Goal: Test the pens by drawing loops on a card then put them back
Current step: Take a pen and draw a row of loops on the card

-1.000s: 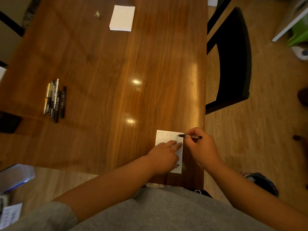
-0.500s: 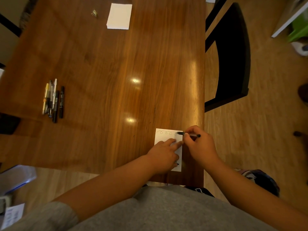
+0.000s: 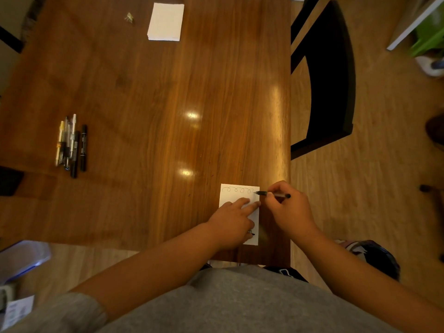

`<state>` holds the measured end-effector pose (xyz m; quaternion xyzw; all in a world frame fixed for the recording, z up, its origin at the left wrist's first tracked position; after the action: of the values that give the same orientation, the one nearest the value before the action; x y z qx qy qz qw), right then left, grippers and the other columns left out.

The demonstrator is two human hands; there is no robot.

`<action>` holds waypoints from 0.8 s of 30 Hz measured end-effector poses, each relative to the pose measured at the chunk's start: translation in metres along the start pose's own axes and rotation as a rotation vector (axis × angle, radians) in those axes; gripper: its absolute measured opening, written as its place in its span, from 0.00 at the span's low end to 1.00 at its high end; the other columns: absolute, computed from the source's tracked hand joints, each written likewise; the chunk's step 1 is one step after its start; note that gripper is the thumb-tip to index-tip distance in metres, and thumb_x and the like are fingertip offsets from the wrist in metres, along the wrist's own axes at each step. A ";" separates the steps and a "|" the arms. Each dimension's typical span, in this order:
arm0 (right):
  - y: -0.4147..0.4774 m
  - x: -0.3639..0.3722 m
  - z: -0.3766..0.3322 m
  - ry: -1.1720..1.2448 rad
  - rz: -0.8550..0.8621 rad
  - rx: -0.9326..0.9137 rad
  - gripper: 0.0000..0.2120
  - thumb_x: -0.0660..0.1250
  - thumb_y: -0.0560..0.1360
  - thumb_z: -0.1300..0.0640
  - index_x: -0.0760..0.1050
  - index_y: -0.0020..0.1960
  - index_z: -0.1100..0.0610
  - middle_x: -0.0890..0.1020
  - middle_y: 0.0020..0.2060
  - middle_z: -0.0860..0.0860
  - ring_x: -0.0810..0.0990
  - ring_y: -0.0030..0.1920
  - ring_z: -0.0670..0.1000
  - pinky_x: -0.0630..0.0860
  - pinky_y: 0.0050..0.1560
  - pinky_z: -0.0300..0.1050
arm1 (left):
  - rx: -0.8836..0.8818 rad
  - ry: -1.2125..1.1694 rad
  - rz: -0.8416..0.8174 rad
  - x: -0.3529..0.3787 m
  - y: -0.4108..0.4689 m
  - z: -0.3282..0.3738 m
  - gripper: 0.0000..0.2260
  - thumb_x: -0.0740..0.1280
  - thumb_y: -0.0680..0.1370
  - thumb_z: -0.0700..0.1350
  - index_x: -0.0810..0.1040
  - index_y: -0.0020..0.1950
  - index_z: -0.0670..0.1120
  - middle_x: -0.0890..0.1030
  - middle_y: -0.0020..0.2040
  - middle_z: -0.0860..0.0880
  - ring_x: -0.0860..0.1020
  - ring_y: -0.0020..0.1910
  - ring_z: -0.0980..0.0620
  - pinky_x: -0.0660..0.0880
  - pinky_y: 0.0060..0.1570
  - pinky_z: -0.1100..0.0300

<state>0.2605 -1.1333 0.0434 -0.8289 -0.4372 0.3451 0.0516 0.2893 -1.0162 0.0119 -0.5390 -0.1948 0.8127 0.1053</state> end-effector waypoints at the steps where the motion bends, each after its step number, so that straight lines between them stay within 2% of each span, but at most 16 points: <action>1: 0.000 -0.002 0.000 -0.002 0.009 -0.001 0.09 0.67 0.77 0.56 0.74 0.43 0.42 0.80 0.37 0.42 0.78 0.31 0.38 0.69 0.25 0.26 | -0.001 -0.003 0.003 0.000 0.000 0.000 0.16 0.60 0.81 0.55 0.80 0.61 0.49 0.54 0.80 0.47 0.55 0.76 0.42 0.65 0.65 0.45; 4: -0.002 -0.002 0.000 -0.008 0.003 -0.008 0.11 0.68 0.77 0.57 0.74 0.42 0.41 0.80 0.35 0.43 0.78 0.33 0.35 0.69 0.25 0.27 | -0.004 -0.019 0.015 0.001 0.000 -0.002 0.16 0.61 0.80 0.55 0.81 0.60 0.49 0.55 0.79 0.47 0.55 0.76 0.42 0.65 0.65 0.44; 8: -0.004 -0.011 0.003 0.003 0.040 0.012 0.09 0.67 0.77 0.57 0.75 0.42 0.43 0.80 0.35 0.44 0.79 0.32 0.39 0.70 0.25 0.31 | -0.002 -0.021 0.023 0.002 0.000 -0.002 0.16 0.61 0.80 0.55 0.81 0.60 0.48 0.55 0.79 0.47 0.54 0.76 0.43 0.66 0.64 0.45; 11: -0.008 -0.025 0.005 0.076 0.105 0.031 0.07 0.67 0.76 0.57 0.77 0.43 0.45 0.81 0.37 0.45 0.81 0.35 0.44 0.78 0.31 0.41 | -0.035 -0.105 0.041 0.001 -0.001 -0.006 0.16 0.60 0.81 0.55 0.81 0.60 0.47 0.60 0.78 0.48 0.57 0.75 0.45 0.66 0.65 0.46; 13: -0.011 -0.031 0.007 0.125 0.107 0.059 0.06 0.67 0.76 0.58 0.78 0.44 0.48 0.82 0.38 0.47 0.81 0.37 0.48 0.79 0.36 0.47 | -0.095 -0.281 0.097 -0.006 -0.004 -0.014 0.16 0.61 0.81 0.54 0.80 0.59 0.46 0.69 0.73 0.47 0.65 0.71 0.47 0.70 0.64 0.49; 15: -0.014 -0.033 0.009 0.199 0.086 0.109 0.05 0.66 0.77 0.59 0.79 0.45 0.51 0.82 0.38 0.51 0.81 0.38 0.53 0.80 0.38 0.50 | -0.176 -0.463 0.186 -0.014 -0.010 -0.026 0.14 0.62 0.81 0.54 0.79 0.58 0.46 0.78 0.60 0.48 0.74 0.58 0.50 0.75 0.54 0.54; 16: -0.016 -0.035 0.010 0.241 0.076 0.135 0.05 0.66 0.78 0.59 0.79 0.45 0.53 0.82 0.36 0.52 0.81 0.38 0.53 0.80 0.37 0.49 | -0.215 -0.506 0.226 -0.019 -0.014 -0.031 0.13 0.62 0.81 0.54 0.78 0.57 0.47 0.79 0.55 0.49 0.75 0.53 0.52 0.74 0.49 0.58; 18: -0.021 -0.038 0.007 0.320 0.057 0.157 0.07 0.64 0.79 0.58 0.79 0.44 0.55 0.82 0.32 0.51 0.80 0.34 0.49 0.78 0.34 0.43 | -0.273 -0.547 0.283 -0.027 -0.022 -0.039 0.12 0.62 0.81 0.55 0.78 0.57 0.49 0.80 0.51 0.51 0.75 0.48 0.55 0.71 0.43 0.64; 21: -0.026 -0.040 -0.006 0.388 0.028 0.125 0.10 0.61 0.81 0.58 0.77 0.43 0.59 0.82 0.31 0.53 0.79 0.30 0.48 0.76 0.30 0.39 | -0.295 -0.576 0.332 -0.035 -0.030 -0.040 0.11 0.62 0.81 0.55 0.77 0.56 0.51 0.80 0.52 0.53 0.75 0.47 0.57 0.68 0.41 0.68; 24: -0.029 -0.038 -0.018 0.417 -0.010 0.102 0.10 0.60 0.81 0.60 0.76 0.44 0.61 0.83 0.31 0.55 0.80 0.30 0.50 0.77 0.29 0.39 | -0.299 -0.578 0.351 -0.043 -0.036 -0.039 0.10 0.62 0.80 0.55 0.78 0.55 0.52 0.80 0.52 0.53 0.75 0.47 0.57 0.71 0.43 0.67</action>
<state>0.2372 -1.1409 0.0886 -0.8765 -0.4029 0.1875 0.1848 0.3405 -0.9922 0.0502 -0.3216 -0.2376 0.8997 -0.1751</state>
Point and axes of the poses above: each hand's wrist, its own y-axis towards the middle knuckle, its own x-axis out of the palm, z = x × y, the point moved 10 cm from there along y, towards the middle knuckle
